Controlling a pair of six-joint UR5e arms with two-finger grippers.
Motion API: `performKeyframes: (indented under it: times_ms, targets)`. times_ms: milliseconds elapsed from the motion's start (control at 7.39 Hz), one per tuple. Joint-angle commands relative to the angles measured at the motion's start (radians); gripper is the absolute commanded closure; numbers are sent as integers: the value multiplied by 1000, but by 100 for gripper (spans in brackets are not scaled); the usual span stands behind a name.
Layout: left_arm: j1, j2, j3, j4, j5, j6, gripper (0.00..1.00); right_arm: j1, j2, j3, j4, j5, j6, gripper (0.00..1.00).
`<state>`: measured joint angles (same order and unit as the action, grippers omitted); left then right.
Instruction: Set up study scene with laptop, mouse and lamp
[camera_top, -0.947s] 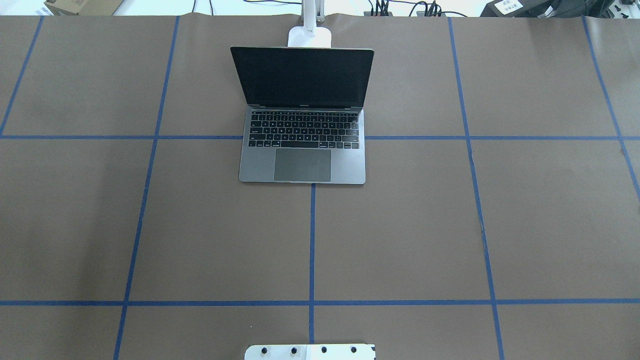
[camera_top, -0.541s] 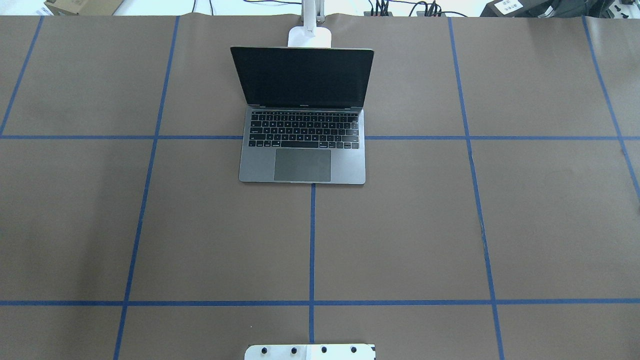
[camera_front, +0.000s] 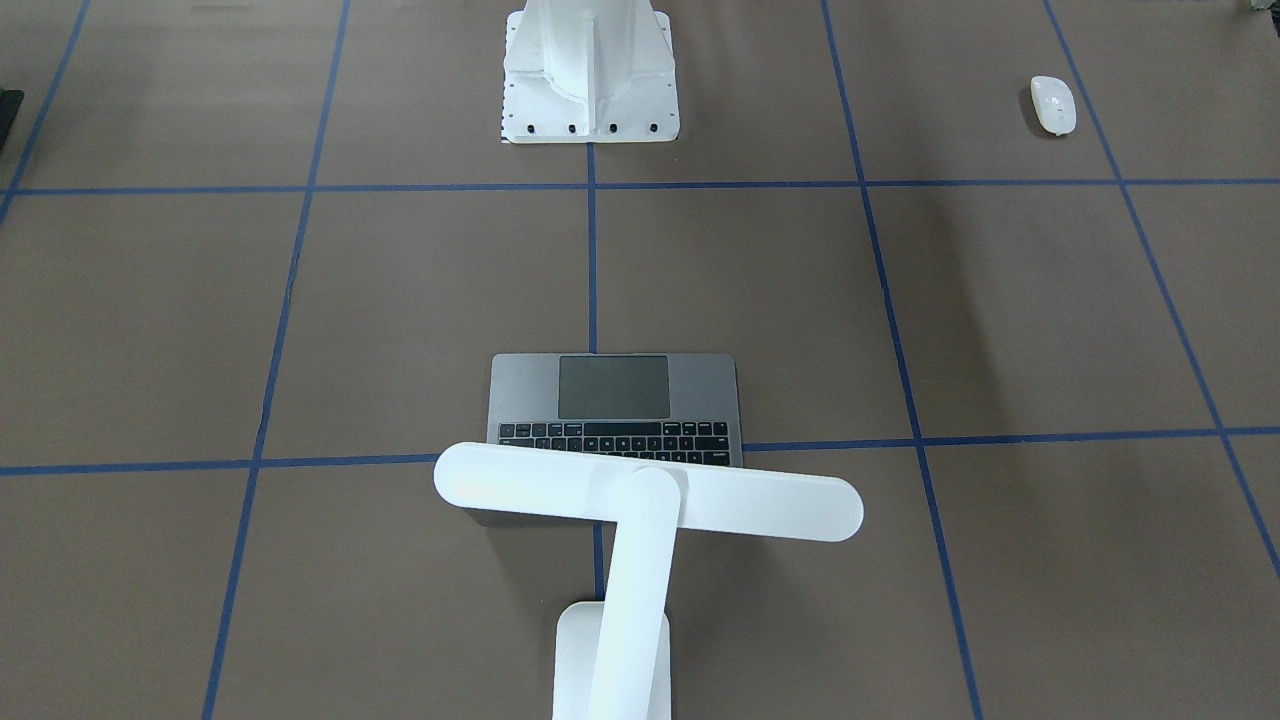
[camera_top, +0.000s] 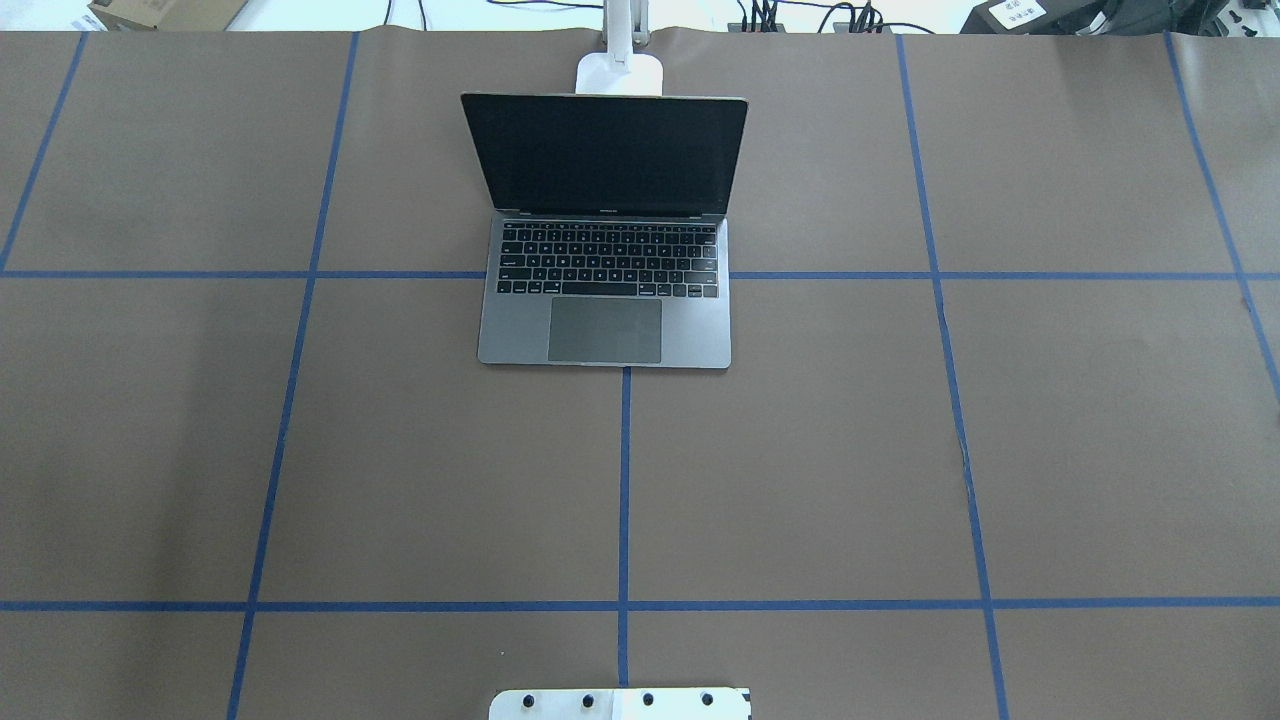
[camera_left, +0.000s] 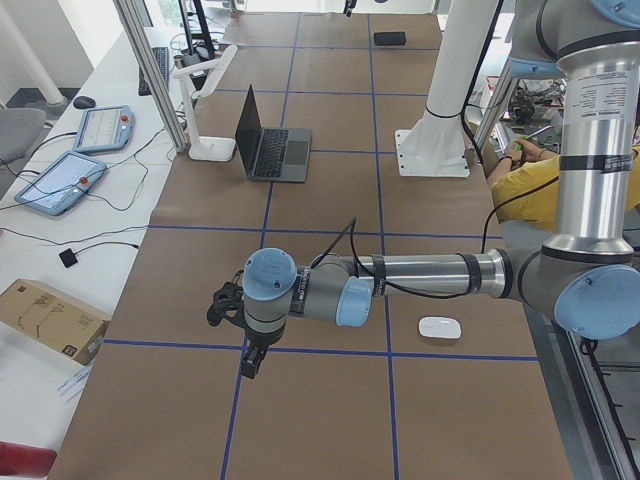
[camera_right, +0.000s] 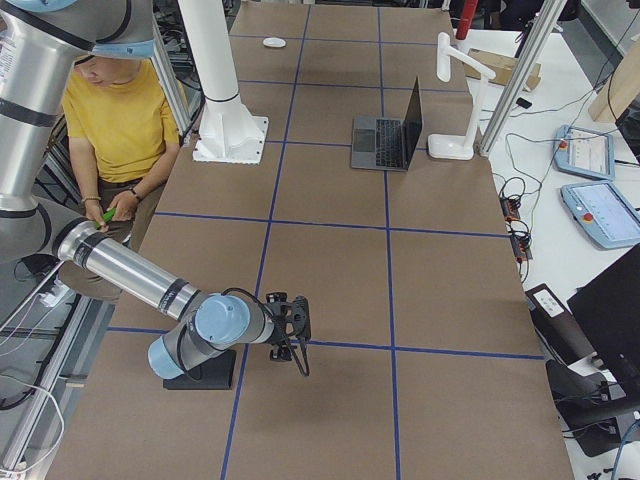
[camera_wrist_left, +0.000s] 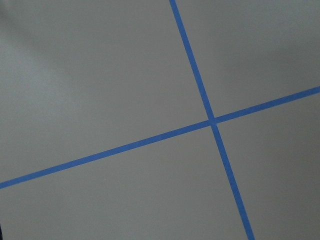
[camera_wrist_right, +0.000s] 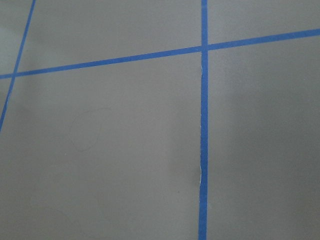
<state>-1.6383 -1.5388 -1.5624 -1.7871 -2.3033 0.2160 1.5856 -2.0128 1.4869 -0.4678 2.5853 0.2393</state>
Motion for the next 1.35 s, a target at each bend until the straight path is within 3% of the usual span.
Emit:
performKeyframes:
  times_ms: [0, 135, 406, 677, 947, 1218]
  targets:
    - [0, 23, -4, -9, -1, 2, 0, -48, -26, -51, 6, -81, -214, 7]
    - [0, 26, -1, -21, -1, 2, 0, -68, -30, -50, 6, -179, -291, 3]
    - [0, 26, 1, -21, -1, 2, 0, -99, -43, -53, -46, -208, -528, 3]
    - [0, 26, 2, -21, -1, 2, 0, -125, -47, -43, -162, -331, -781, 3]
    - [2, 26, 2, -21, -1, 0, 0, -131, -38, 28, -407, -292, -1039, 3]
    - [2, 26, 2, -21, -1, 0, 0, -130, -38, 146, -674, -159, -1202, 3]
